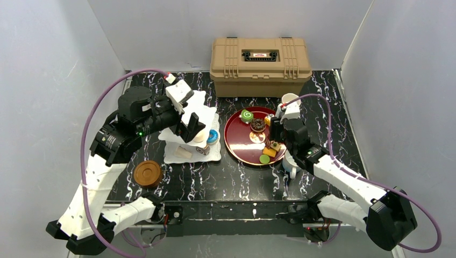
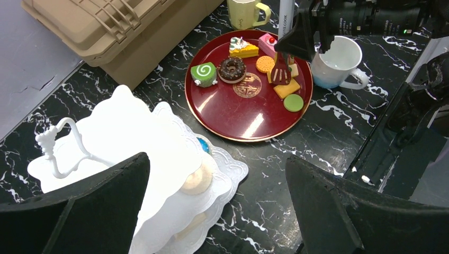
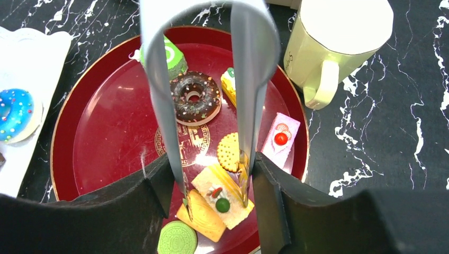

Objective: Serve the afternoon tea
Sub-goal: Pick up the desert from the tray.

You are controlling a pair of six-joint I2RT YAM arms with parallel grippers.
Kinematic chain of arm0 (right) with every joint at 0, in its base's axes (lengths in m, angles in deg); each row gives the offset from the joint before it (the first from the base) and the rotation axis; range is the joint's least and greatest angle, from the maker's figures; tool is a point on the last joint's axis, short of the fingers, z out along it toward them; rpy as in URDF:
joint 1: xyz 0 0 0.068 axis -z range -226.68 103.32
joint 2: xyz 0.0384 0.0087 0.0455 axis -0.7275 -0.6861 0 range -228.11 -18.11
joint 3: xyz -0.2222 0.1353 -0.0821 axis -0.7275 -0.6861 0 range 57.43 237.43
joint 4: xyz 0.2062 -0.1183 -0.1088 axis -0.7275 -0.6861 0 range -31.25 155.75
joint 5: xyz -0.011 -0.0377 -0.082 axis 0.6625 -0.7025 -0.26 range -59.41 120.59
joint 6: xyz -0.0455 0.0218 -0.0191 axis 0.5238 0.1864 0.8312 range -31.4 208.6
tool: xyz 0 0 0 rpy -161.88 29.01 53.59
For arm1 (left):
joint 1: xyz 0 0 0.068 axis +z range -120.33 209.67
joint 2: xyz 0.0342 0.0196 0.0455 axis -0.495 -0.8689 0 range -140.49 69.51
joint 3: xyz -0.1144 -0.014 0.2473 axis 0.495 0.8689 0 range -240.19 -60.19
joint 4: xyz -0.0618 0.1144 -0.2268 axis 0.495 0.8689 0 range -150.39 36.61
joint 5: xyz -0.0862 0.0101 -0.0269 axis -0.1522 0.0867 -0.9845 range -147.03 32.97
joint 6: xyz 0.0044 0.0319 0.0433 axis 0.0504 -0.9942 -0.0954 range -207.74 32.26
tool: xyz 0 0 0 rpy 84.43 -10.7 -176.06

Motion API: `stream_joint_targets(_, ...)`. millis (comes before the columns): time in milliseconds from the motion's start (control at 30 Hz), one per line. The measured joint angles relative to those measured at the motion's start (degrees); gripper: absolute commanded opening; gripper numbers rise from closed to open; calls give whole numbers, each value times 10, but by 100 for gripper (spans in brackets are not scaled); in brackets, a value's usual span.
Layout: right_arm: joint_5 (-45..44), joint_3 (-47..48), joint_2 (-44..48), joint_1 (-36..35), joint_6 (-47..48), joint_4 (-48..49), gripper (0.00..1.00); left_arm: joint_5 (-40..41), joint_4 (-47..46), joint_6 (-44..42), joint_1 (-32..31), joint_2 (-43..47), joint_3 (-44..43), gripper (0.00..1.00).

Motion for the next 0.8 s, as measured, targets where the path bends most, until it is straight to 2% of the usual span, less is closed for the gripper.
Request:
stream_joint_targets(133, 4, 0, 0, 0, 4, -4, 64, 0, 0, 0, 0, 0, -2, 98)
stream_joint_targets(300, 4, 0, 0, 0, 12, -9, 59, 0, 0, 0, 0, 0, -5, 98)
stream_joint_targets(467, -1, 0, -12, 0, 23, -9, 44, 0, 0, 0, 0, 0, -7, 98)
stream_joint_targets(533, -5, 0, -18, 1, 27, -9, 32, 0, 0, 0, 0, 0, -7, 98)
stream_joint_targets(600, -7, 0, -21, 1, 32, -7, 27, 0, 0, 0, 0, 0, -7, 98)
stream_joint_targets(800, -9, 37, -27, 1, 53, -17, 23, 3, 0, 0, 0, 0, -7, 98)
